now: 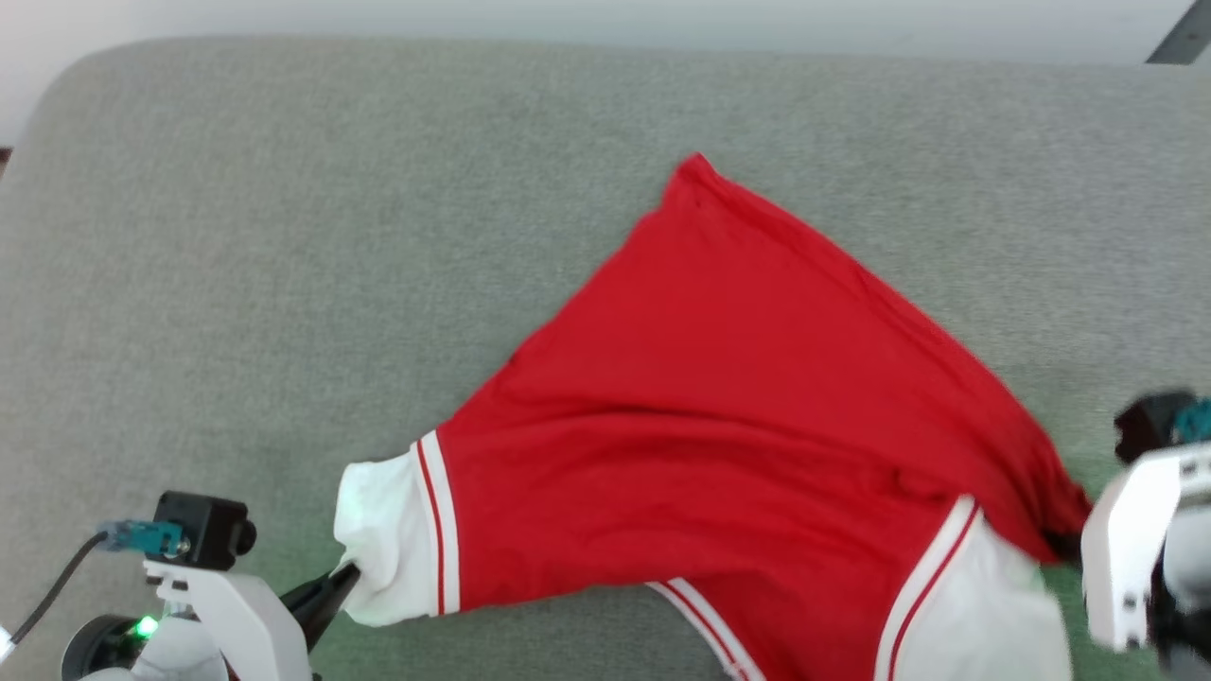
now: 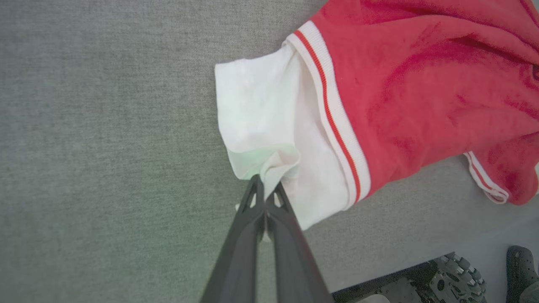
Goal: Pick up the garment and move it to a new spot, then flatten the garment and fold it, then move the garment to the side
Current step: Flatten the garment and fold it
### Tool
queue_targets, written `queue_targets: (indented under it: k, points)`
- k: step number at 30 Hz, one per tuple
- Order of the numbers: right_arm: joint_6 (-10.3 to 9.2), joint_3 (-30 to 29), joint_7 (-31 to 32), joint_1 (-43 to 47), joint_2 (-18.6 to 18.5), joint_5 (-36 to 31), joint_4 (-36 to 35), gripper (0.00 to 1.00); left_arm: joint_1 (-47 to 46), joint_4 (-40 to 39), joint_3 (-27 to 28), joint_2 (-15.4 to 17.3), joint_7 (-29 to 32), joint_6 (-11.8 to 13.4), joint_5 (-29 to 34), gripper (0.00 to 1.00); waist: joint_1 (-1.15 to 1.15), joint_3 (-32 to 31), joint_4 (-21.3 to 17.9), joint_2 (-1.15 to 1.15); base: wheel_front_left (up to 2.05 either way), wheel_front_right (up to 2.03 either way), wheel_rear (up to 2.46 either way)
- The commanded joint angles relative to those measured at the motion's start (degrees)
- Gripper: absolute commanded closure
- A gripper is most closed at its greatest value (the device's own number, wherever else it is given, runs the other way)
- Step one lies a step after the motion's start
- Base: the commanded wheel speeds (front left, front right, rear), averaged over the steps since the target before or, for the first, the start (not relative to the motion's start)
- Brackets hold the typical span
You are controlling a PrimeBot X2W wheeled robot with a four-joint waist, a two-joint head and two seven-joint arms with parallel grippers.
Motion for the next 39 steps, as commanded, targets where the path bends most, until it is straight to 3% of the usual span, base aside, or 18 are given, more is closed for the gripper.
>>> queue_targets:
  k: [1,5,9,11,12,13,19,31,35,39]
  points:
    - [-0.11,-0.1,1.0,3.8,0.8,-1.4,1.0,1.0,0.8,-0.2,0.1,0.2,-0.3,0.5,-0.3,1.0,0.0,-1.4,-1.5,0.0,0.0,0.0,0.0]
    - [-0.11,-3.2,-1.0,9.5,5.8,-3.4,-1.2,1.0,1.6,-0.4,0.1,0.2,-0.8,0.9,-0.6,1.0,0.0,-1.9,-2.2,0.0,0.0,0.0,0.0]
    - [-0.11,-3.9,-4.0,11.2,9.3,-4.8,2.0,1.0,2.0,-0.3,0.2,0.0,-1.2,1.0,-0.7,1.0,0.0,-2.2,-2.6,0.0,0.0,0.0,0.0]
    - [-0.12,-4.1,-6.4,10.4,9.7,-5.6,4.2,0.7,1.9,-0.1,0.1,0.0,-1.1,1.0,-0.4,1.0,0.0,-2.4,-2.7,0.0,0.0,0.0,0.0]
    - [-0.17,-4.0,-7.2,10.0,9.7,-6.0,5.2,0.39,1.8,0.0,0.0,0.0,-1.0,1.0,-0.3,1.0,0.0,-2.5,-2.6,0.0,0.0,0.0,0.0]
    - [-0.17,-3.9,-7.7,9.8,9.6,-6.3,6.0,0.0,1.7,0.1,0.0,-0.1,-1.0,1.0,-0.2,1.0,0.0,-2.6,-2.6,0.0,0.0,0.0,0.0]
    - [-0.29,-4.9,-7.9,8.3,8.1,-5.3,4.2,0.0,1.7,0.3,-0.2,-0.4,-1.1,1.1,0.0,1.0,0.0,-3.1,-2.2,0.0,0.0,0.0,0.0]
    - [-0.1,-7.7,-4.0,4.0,8.4,-7.8,-18.8,0.0,1.2,-0.6,-0.3,-1.3,-1.6,0.9,0.4,1.0,0.0,-2.7,0.3,0.0,0.0,0.0,0.0]
    - [-0.1,-5.6,-7.6,-1.9,8.5,-9.0,-19.4,0.0,0.2,-0.6,-0.7,-2.4,-1.3,0.2,0.8,1.0,0.0,-2.1,2.2,0.0,0.0,0.0,0.0]
    - [-0.1,-1.8,-12.0,-9.6,8.2,-9.1,-15.2,0.0,-1.4,0.0,-1.1,-3.7,-0.8,-0.8,1.4,1.0,0.0,-0.9,4.7,0.0,0.0,0.0,0.0]
